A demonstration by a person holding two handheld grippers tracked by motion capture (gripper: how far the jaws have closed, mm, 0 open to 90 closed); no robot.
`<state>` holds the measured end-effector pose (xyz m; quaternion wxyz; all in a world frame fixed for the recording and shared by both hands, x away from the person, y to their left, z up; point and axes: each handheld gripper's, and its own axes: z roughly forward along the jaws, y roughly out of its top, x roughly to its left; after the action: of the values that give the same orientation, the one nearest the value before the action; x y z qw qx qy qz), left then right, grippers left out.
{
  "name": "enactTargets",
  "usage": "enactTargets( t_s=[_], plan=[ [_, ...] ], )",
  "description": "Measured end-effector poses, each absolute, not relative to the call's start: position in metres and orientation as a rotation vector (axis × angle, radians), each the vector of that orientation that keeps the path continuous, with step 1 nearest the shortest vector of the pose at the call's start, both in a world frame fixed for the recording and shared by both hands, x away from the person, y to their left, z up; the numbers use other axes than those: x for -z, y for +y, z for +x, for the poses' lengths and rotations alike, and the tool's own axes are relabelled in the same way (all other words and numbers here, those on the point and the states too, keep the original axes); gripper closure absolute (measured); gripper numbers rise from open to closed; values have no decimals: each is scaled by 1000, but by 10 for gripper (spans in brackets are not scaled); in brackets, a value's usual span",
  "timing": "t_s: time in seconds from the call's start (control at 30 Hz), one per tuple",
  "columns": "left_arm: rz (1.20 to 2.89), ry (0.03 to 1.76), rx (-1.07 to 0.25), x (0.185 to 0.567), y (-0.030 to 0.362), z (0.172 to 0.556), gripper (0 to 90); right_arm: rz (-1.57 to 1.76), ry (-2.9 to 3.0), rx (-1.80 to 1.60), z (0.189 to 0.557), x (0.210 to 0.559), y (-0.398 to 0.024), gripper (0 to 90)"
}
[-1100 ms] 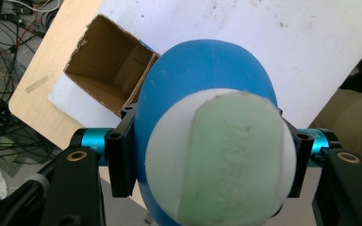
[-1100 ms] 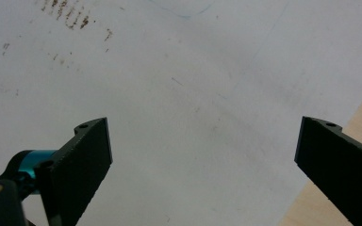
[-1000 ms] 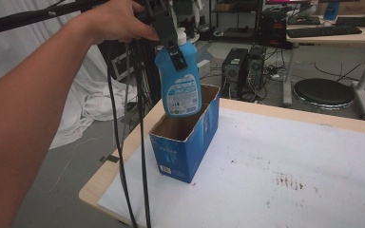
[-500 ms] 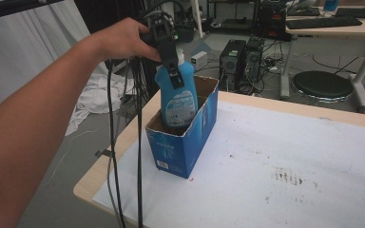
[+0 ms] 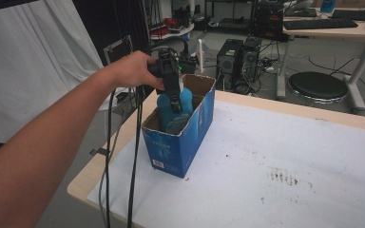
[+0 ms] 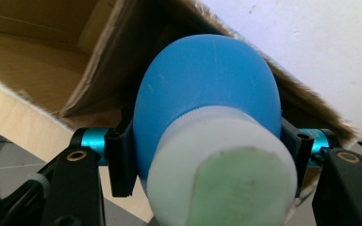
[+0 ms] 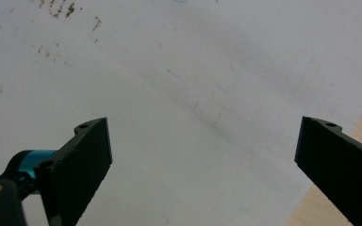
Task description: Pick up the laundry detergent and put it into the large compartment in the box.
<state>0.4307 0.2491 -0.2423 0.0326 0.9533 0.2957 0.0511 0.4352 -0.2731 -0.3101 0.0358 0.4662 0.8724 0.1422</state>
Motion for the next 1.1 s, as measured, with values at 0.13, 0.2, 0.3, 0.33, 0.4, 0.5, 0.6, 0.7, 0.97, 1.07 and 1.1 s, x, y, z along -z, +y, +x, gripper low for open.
enactTargets(
  t_s=[0.13, 0.2, 0.3, 0.33, 0.4, 0.5, 0.6, 0.7, 0.97, 1.07, 1.1],
  plan=[
    [2964, 897, -135, 259, 247, 432, 379, 1432, 2682, -426, 435, 311, -274, 36],
    [2965, 899, -120, 265, 246, 433, 379, 1432, 2683, -431, 435, 312, -273, 36],
    [2960, 907, -100, 271, 248, 434, 379, 1427, 2688, -425, 435, 313, -273, 36],
    [2963, 904, -98, 273, 248, 434, 379, 1429, 2688, -423, 435, 313, -273, 36],
    [2965, 901, -92, 276, 249, 435, 379, 1426, 2688, -423, 436, 313, -273, 36],
    [2956, 899, -92, 276, 250, 436, 379, 1432, 2688, -415, 436, 315, -273, 36],
    [2952, 908, -85, 277, 250, 437, 378, 1437, 2688, -416, 435, 316, -273, 36],
    [2948, 935, -72, 277, 252, 438, 375, 1429, 2691, -411, 436, 317, -272, 36],
    [2851, 1020, -36, 263, 259, 441, 268, 1414, 2703, -411, 435, 317, -269, 36],
    [2835, 1046, -35, 259, 260, 440, 217, 1418, 2703, -407, 435, 317, -269, 36],
    [2835, 1050, -38, 258, 260, 439, 217, 1419, 2702, -407, 434, 317, -269, 36]
  ],
)
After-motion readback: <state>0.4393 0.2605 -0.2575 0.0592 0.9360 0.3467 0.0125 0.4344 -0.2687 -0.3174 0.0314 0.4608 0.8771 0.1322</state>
